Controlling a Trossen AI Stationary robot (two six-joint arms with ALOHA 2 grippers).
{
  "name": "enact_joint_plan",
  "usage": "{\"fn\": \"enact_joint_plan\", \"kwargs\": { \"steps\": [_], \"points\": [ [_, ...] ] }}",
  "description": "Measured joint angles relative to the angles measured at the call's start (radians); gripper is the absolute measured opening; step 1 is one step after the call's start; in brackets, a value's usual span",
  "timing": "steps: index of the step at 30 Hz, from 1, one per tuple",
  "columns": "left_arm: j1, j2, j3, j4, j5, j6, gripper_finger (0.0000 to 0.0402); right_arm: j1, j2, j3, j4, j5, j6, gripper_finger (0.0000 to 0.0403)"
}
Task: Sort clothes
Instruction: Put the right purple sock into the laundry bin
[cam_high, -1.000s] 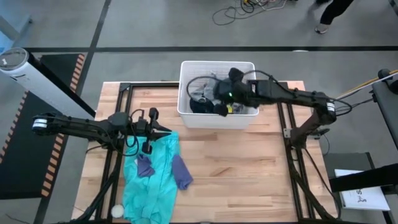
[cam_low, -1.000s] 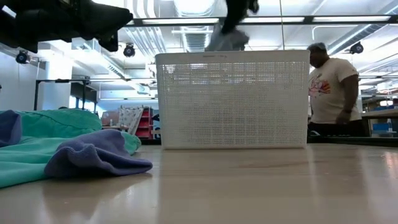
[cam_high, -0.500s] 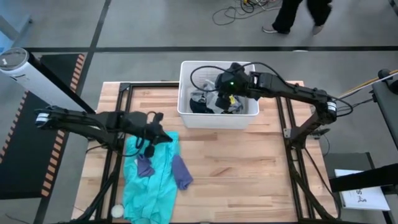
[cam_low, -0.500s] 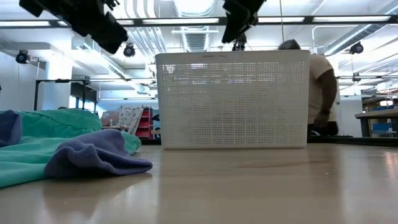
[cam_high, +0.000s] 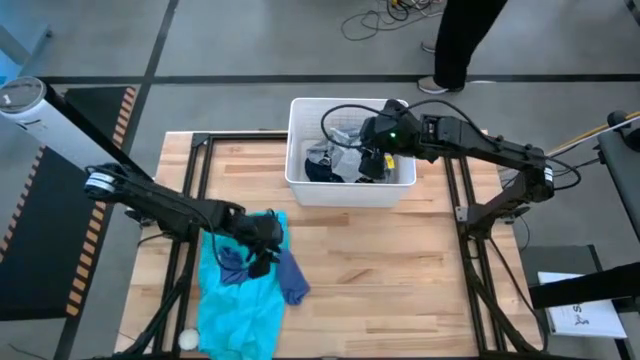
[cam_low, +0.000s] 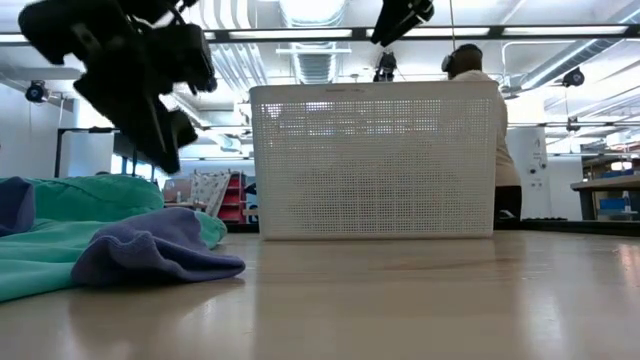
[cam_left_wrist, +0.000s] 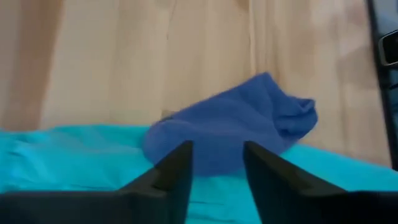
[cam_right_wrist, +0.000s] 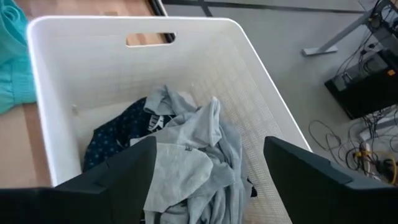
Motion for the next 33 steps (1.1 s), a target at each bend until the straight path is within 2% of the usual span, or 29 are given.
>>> {"fn": "enact_joint_plan", "kwargs": {
  "steps": [6, 11, 13, 15, 20, 21, 27, 33],
  "points": [
    [0.000, 0.142, 0.003, 0.105, -0.008, -0.016, 0.0212, 0.000, -0.010, 0.000, -0.007, 0.001, 0.000, 0.0274],
    [-0.001, 0.257, 0.003, 0.128, -0.023, -0.010, 0.0229, 0.001, -0.013, 0.000, -0.013, 0.000, 0.005, 0.0266],
    [-0.003, 0.283, 0.006, 0.128, -0.042, -0.007, 0.0213, 0.004, -0.016, 0.000, -0.016, 0.000, 0.005, 0.0264],
    [-0.007, 0.291, 0.012, 0.112, -0.064, 0.018, 0.0179, 0.005, -0.022, 0.000, -0.015, 0.000, 0.005, 0.0262],
    [-0.007, 0.270, 0.075, 0.003, -0.076, 0.081, 0.0032, 0.013, -0.043, 0.000, -0.015, 0.000, 0.005, 0.0258],
    [-0.007, 0.256, 0.099, -0.002, -0.079, 0.093, 0.0018, 0.018, -0.047, 0.000, -0.015, 0.001, 0.008, 0.0256],
    [-0.005, 0.173, 0.282, -0.118, -0.214, 0.270, 0.0007, 0.043, -0.092, 0.000, -0.012, 0.001, 0.025, 0.0255],
    [0.009, 0.106, 0.499, -0.118, -0.327, 0.453, 0.0003, 0.070, -0.150, 0.000, -0.005, 0.004, 0.041, 0.0257]
  ]
}}
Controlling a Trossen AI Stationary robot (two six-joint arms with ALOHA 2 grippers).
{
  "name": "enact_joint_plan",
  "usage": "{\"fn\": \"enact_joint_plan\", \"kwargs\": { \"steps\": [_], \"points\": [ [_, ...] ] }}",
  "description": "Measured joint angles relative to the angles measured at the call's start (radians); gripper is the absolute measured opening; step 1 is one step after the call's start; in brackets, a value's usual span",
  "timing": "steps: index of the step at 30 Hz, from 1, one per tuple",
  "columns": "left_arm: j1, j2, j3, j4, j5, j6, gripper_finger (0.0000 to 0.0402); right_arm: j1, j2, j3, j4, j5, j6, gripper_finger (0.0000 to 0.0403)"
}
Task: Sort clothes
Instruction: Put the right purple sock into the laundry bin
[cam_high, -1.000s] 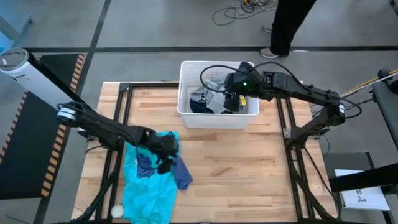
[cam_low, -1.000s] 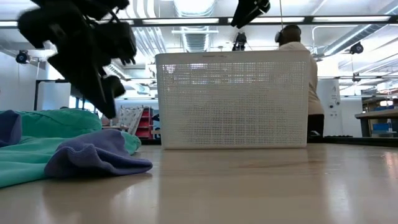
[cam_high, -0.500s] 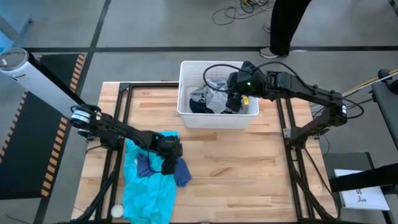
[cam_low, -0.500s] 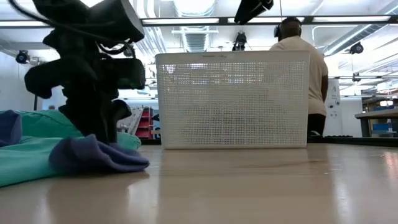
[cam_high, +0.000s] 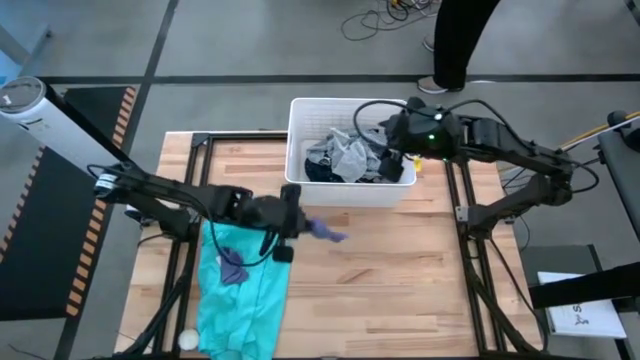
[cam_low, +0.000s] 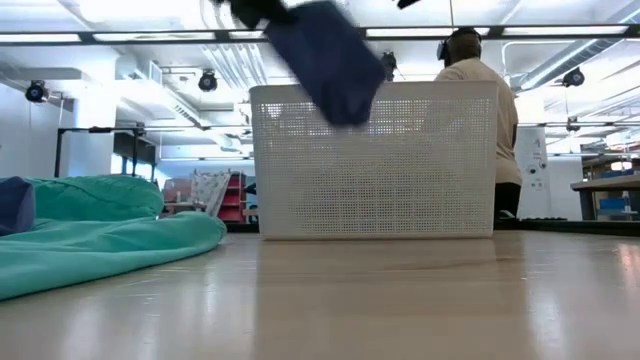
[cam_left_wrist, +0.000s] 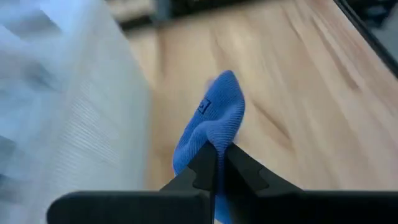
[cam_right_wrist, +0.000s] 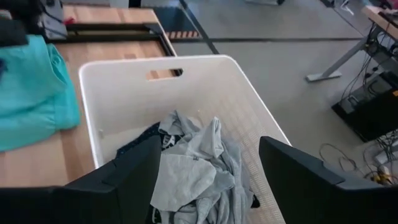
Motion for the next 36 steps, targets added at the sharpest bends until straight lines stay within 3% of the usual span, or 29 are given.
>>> {"fn": "enact_joint_plan", "kwargs": {
  "steps": [4, 7, 12, 16, 20, 27, 32, 36],
  "points": [
    [0.059, -0.023, 0.110, 0.006, -0.133, 0.116, 0.0002, 0.010, -0.036, 0.000, 0.002, 0.004, 0.012, 0.0252],
    [0.146, -0.024, 0.161, 0.035, -0.136, 0.176, 0.0001, 0.013, -0.056, 0.000, 0.006, 0.005, 0.015, 0.0249],
    [0.354, 0.005, 0.189, 0.157, -0.036, 0.226, 0.0001, 0.013, -0.072, 0.000, 0.007, 0.004, 0.012, 0.0253],
    [0.539, 0.075, 0.224, 0.185, 0.149, 0.172, 0.0000, 0.013, -0.071, 0.000, 0.007, 0.004, 0.009, 0.0252],
    [0.654, 0.180, 0.251, 0.175, 0.270, 0.130, 0.0000, 0.013, -0.061, 0.000, 0.006, 0.004, 0.000, 0.0245],
    [0.684, 0.343, 0.258, 0.074, 0.321, 0.138, 0.0026, 0.013, -0.058, 0.000, -0.001, 0.004, -0.003, 0.0238],
    [0.653, 0.384, 0.258, 0.026, 0.321, 0.153, 0.0095, 0.013, -0.059, 0.000, -0.010, 0.004, -0.003, 0.0247],
    [0.619, 0.336, 0.257, 0.004, 0.312, 0.167, 0.0161, 0.013, -0.058, -0.001, -0.030, 0.004, -0.035, 0.0247]
  ]
}}
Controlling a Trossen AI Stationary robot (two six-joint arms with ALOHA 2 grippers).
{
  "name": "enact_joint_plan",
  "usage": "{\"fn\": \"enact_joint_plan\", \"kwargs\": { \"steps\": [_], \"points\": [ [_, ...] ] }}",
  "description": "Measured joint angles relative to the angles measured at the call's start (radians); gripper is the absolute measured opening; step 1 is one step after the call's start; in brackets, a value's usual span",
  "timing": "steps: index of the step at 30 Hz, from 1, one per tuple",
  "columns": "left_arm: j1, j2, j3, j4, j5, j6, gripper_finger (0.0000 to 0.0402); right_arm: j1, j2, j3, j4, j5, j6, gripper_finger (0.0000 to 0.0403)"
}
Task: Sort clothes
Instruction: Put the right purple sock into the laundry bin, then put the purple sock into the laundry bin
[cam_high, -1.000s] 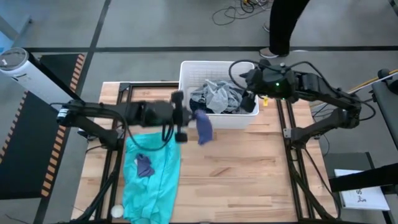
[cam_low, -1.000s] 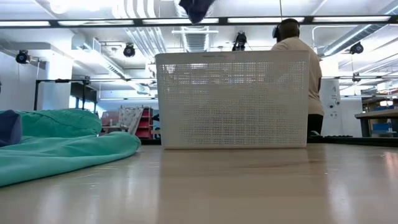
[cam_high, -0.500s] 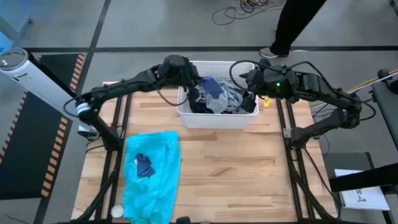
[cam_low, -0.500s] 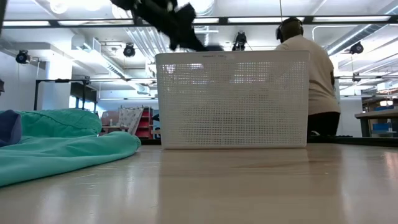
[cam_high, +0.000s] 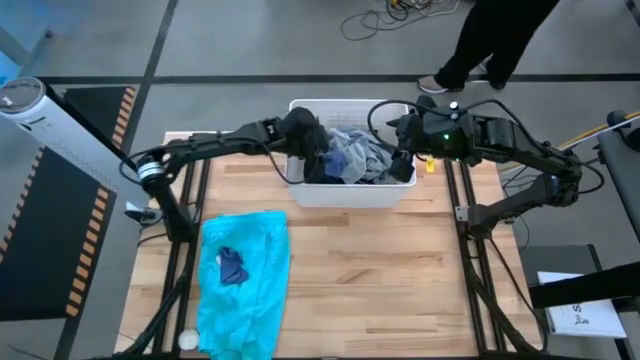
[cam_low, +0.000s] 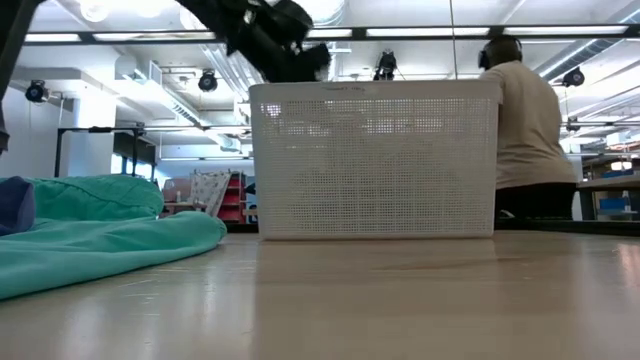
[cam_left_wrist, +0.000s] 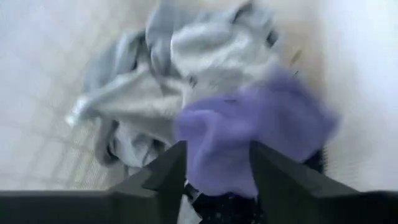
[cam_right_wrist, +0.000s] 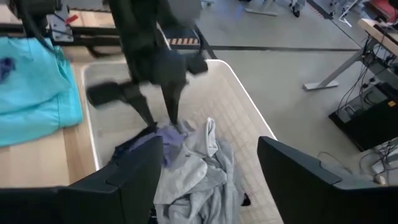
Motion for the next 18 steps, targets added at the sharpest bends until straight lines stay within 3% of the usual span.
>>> {"fn": "enact_joint_plan", "kwargs": {
  "steps": [4, 8, 10, 14, 18],
  "points": [
    [-0.062, -0.110, 0.000, -0.035, -0.034, 0.025, 0.0212, 0.014, -0.001, -0.027, 0.012, 0.005, -0.036, 0.0191],
    [-0.168, -0.239, -0.025, -0.055, -0.165, 0.077, 0.0220, 0.049, -0.017, -0.098, 0.065, 0.025, -0.078, 0.0069],
    [-0.229, -0.304, -0.038, -0.059, -0.180, 0.081, 0.0208, 0.065, -0.036, -0.149, 0.110, 0.024, -0.089, 0.0020],
    [-0.359, -0.431, -0.087, -0.060, -0.197, 0.037, 0.0168, 0.103, -0.082, -0.277, 0.218, -0.016, -0.075, 0.0011],
    [-0.497, -0.534, -0.160, -0.117, -0.282, -0.061, 0.0128, 0.163, -0.145, -0.416, 0.349, -0.029, -0.049, 0.0003]
  ]
}}
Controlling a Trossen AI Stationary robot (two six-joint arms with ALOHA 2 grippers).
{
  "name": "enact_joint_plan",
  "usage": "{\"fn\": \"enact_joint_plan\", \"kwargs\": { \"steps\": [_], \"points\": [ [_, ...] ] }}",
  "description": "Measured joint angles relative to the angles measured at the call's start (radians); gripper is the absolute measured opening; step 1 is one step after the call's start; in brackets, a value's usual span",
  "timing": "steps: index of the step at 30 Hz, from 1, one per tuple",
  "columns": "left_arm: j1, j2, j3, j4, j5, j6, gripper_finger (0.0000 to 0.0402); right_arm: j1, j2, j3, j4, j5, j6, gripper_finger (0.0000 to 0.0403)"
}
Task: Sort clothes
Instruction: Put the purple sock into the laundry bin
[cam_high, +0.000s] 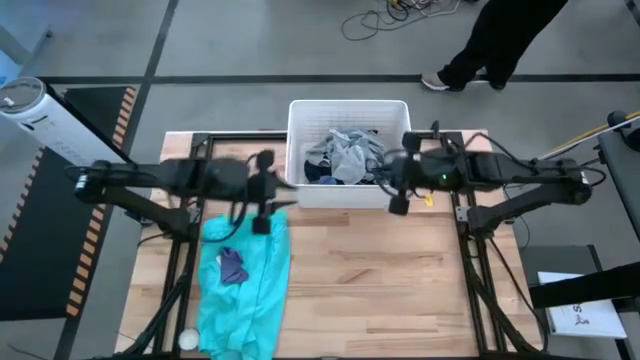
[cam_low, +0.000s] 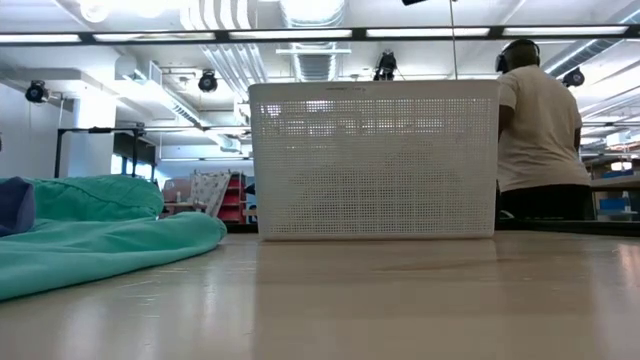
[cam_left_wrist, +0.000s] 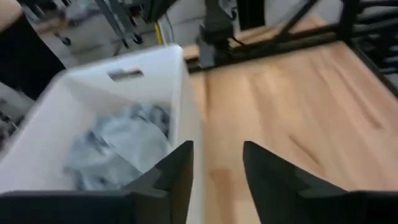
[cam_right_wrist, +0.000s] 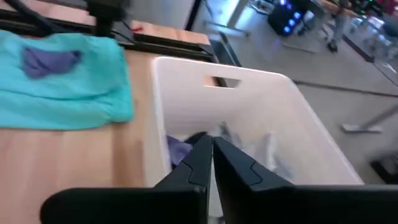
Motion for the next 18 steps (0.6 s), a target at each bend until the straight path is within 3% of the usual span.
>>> {"fn": "enact_joint_plan", "kwargs": {
  "steps": [4, 8, 18],
  "points": [
    [-0.141, -0.071, -0.076, -0.115, -0.100, -0.184, 0.0111, 0.055, -0.049, -0.122, 0.104, 0.001, 0.029, 0.0001],
    [-0.268, -0.096, -0.152, -0.268, -0.173, -0.451, 0.0121, 0.096, -0.078, -0.210, 0.179, 0.004, 0.072, 0.0000],
    [-0.493, -0.067, -0.399, -0.435, -0.152, -1.036, 0.0183, 0.159, -0.085, -0.270, 0.214, 0.007, 0.135, 0.0000]
  ]
}}
